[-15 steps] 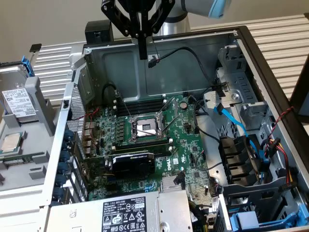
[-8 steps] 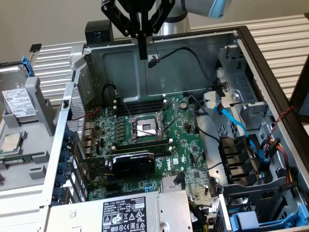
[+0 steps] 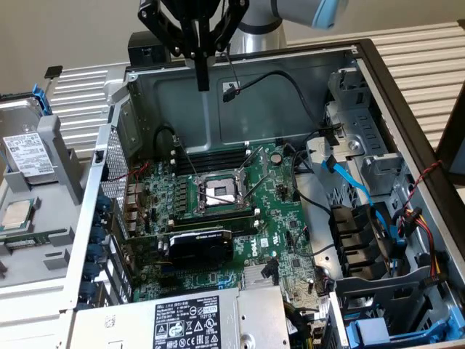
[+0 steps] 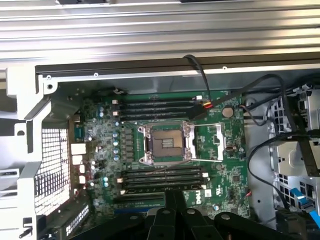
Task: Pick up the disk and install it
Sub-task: 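Reach for the disk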
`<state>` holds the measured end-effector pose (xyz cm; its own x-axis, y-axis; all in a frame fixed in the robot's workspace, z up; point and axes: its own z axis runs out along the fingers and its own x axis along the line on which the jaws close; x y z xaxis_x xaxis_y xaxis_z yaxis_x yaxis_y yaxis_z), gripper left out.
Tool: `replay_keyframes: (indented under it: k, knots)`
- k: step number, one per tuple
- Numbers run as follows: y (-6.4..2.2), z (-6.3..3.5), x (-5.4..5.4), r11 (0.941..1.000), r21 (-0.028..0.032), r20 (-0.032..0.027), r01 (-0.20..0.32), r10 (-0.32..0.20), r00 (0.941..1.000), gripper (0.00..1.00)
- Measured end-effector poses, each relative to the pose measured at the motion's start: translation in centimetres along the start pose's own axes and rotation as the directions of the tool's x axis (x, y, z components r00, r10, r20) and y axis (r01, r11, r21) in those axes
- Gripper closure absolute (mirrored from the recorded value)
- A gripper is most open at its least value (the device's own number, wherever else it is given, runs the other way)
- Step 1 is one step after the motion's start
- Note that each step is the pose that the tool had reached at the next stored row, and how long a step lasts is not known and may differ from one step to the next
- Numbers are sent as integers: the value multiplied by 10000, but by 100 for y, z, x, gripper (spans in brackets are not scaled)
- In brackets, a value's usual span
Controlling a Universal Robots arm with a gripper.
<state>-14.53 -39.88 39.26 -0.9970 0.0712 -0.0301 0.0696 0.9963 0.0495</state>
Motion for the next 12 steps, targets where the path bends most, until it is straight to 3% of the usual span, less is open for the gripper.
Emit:
replay_keyframes:
  k: [12]
  knots:
    - [-30,-17,515,10000,-1,39,1,-1,10000,89]
